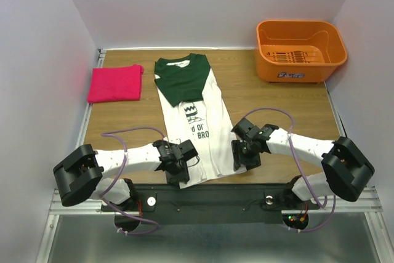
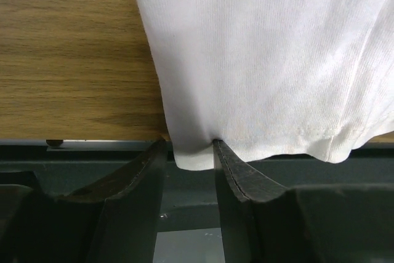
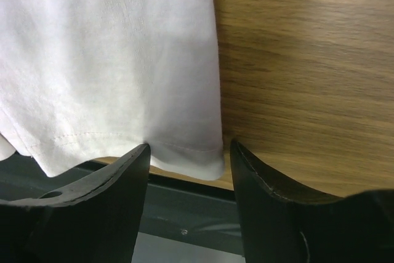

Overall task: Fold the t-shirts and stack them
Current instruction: Fold the tshirt

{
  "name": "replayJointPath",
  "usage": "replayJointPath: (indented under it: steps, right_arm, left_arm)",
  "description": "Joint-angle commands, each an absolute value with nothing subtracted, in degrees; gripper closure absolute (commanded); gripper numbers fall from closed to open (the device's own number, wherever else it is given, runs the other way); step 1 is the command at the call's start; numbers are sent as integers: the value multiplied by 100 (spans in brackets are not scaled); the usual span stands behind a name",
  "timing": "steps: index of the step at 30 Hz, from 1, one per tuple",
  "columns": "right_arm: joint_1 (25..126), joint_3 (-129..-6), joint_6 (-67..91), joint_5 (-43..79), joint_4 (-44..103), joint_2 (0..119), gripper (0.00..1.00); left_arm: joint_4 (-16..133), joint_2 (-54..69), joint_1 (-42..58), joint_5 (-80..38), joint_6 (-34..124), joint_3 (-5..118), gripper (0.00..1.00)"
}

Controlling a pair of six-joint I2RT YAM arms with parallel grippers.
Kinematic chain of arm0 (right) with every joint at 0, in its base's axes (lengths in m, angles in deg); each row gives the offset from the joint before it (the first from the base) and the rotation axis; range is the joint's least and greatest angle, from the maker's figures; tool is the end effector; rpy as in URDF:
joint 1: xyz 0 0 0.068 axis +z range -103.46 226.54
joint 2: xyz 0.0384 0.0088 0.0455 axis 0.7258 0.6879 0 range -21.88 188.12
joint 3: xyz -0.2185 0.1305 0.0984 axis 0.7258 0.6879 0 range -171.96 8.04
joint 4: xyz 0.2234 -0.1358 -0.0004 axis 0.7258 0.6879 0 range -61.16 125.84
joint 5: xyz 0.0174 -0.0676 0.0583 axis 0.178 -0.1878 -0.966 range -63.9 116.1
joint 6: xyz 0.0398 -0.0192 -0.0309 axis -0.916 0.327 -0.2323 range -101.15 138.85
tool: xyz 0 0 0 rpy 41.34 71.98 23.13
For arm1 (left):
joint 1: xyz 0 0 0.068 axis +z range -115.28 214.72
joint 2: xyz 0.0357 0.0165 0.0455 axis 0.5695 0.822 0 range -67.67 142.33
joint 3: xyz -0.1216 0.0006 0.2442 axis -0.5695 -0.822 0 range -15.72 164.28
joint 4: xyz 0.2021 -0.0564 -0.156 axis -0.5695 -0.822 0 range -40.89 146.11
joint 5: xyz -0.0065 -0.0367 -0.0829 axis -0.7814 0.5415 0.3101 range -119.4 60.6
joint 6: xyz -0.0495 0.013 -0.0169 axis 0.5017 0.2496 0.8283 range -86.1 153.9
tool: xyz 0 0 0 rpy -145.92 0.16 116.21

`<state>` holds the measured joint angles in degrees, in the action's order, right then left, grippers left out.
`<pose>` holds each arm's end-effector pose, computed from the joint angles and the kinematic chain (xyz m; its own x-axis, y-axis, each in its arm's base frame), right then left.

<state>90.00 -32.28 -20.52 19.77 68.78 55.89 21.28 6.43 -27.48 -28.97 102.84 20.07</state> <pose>0.1562 0.1534 0.1634 -0.9923 -0.0719 -0.1004 -0.0928 0.9707 0.2216 0.0972 -0.1849 0.1577 -0.9868 -0.1293 -0.0975 -0.0984 0.9569 -0.2732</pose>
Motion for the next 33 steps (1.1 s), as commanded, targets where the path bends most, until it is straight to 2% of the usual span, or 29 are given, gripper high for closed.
replayJointPath:
  steps: [1, 7, 19, 21, 24, 29, 30, 33]
  right_arm:
    - [9171, -3204, -2237, 1951, 6637, 5704, 41]
    - [9285, -3134, -2290, 2048, 6619, 5880, 50]
    - [9742, -3266, -2562, 2135, 6584, 6231, 57]
    - [9743, -3248, -2588, 2197, 6593, 6249, 63]
    - [9751, -3160, -2650, 2373, 6619, 6100, 67]
    - [9751, -3134, -2677, 2373, 6716, 5889, 61]
    - [9743, -3142, -2685, 2399, 6742, 5854, 54]
    - [9743, -3230, -2729, 2531, 6830, 5722, 46]
  left_arm:
    - [2139, 633, -2795, -2966, 10333, 1961, 54]
    - [2183, 598, -2795, -2966, 10333, 1917, 58]
    - [2254, 545, -2795, -2966, 10298, 1874, 65]
    - [2271, 519, -2795, -2966, 10307, 1830, 66]
    - [2254, 475, -2795, -2966, 10315, 1821, 68]
    - [2236, 326, -2804, -2966, 10377, 1786, 69]
    - [2236, 317, -2795, -2966, 10377, 1786, 69]
    - [2219, 308, -2795, -2966, 10377, 1777, 69]
